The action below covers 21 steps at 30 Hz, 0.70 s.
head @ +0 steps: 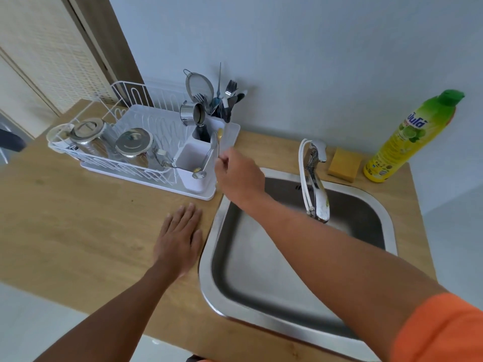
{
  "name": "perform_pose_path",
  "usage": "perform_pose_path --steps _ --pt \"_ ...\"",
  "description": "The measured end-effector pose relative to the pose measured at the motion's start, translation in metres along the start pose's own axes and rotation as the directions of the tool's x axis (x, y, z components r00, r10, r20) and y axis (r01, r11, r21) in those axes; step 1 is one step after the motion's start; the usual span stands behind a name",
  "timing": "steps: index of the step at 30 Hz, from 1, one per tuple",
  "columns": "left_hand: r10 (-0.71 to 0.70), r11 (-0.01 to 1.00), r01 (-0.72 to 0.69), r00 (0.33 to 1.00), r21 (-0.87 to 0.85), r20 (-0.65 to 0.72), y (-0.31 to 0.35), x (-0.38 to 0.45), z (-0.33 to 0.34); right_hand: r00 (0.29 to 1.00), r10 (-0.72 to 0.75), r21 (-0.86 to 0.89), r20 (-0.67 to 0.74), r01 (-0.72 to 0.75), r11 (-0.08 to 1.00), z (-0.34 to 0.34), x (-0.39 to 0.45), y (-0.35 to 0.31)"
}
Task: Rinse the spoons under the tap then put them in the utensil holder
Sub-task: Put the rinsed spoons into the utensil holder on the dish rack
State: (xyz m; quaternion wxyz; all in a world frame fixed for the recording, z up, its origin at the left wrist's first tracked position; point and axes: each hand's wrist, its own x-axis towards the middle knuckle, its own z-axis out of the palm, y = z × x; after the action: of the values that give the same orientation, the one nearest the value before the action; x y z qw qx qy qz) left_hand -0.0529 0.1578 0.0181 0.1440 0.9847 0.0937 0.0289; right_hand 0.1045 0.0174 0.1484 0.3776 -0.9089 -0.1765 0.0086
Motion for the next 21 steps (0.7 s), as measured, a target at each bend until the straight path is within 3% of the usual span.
perform_pose_path --steps 6,21 --pt "-0.011 1.0 0.01 1.0 0.019 0.01 -0.001 -0.001 0.003 0.981 -0.141 0.045 -0.131 0.148 0.988 -0.013 0.037 -0.047" --pt "-0.015 0.998 0.012 0.999 0.055 0.05 -0.003 0.0 0.003 0.988 -0.038 -0.114 0.151 0.055 0.992 0.01 0.044 -0.036"
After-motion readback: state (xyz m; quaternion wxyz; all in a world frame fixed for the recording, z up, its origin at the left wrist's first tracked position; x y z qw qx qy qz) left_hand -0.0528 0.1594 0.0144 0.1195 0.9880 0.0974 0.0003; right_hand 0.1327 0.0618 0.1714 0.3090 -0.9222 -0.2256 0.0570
